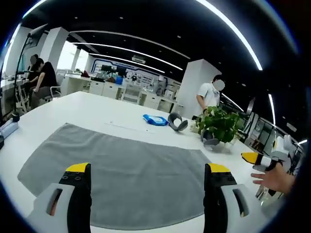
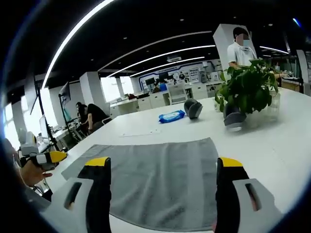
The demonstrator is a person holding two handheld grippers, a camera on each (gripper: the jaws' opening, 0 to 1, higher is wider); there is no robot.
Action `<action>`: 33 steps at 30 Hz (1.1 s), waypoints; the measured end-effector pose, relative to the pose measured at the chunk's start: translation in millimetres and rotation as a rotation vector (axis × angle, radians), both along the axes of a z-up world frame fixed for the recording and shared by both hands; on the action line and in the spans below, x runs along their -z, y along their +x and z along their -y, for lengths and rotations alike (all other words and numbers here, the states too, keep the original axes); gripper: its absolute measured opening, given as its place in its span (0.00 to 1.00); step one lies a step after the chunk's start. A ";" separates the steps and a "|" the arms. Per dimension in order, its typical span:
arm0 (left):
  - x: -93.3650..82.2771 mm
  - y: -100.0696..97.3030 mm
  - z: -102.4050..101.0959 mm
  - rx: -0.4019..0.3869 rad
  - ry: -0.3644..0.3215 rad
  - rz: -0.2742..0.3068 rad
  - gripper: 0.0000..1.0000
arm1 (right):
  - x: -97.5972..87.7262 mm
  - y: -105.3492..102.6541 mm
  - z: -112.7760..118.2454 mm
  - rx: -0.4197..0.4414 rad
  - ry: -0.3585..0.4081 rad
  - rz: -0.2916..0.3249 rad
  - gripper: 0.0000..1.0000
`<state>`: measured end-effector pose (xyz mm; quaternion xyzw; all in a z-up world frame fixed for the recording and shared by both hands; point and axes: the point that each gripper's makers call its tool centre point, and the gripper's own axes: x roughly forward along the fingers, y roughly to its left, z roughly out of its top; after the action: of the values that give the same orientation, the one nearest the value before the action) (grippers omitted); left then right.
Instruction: Fold the towel on the table until its edges align and the towel forms a compact rectangular stack.
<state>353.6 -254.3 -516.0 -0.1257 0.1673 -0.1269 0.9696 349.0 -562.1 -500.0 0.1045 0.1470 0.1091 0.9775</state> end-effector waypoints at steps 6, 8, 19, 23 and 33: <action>5.1 -0.1 1.3 0.006 0.002 -0.018 1.00 | -2.6 -0.1 3.8 0.018 0.014 0.008 0.92; 6.2 0.1 0.7 0.002 -0.009 -0.024 0.99 | -1.4 -0.2 3.0 0.015 0.018 0.001 0.92; 7.7 0.0 -0.8 -0.003 0.002 -0.030 0.99 | -0.1 0.2 1.1 0.009 0.012 -0.001 0.91; 8.7 -0.2 -0.2 0.001 0.005 -0.035 0.99 | 2.2 1.0 1.1 0.008 0.006 -0.008 0.90; 11.4 1.0 0.6 0.006 0.010 -0.045 0.99 | 3.1 1.6 1.3 0.008 -0.001 -0.010 0.89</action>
<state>354.5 -254.8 -527.4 -0.1232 0.1901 -0.1261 0.9658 350.6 -563.4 -503.1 0.1053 0.1515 0.1045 0.9773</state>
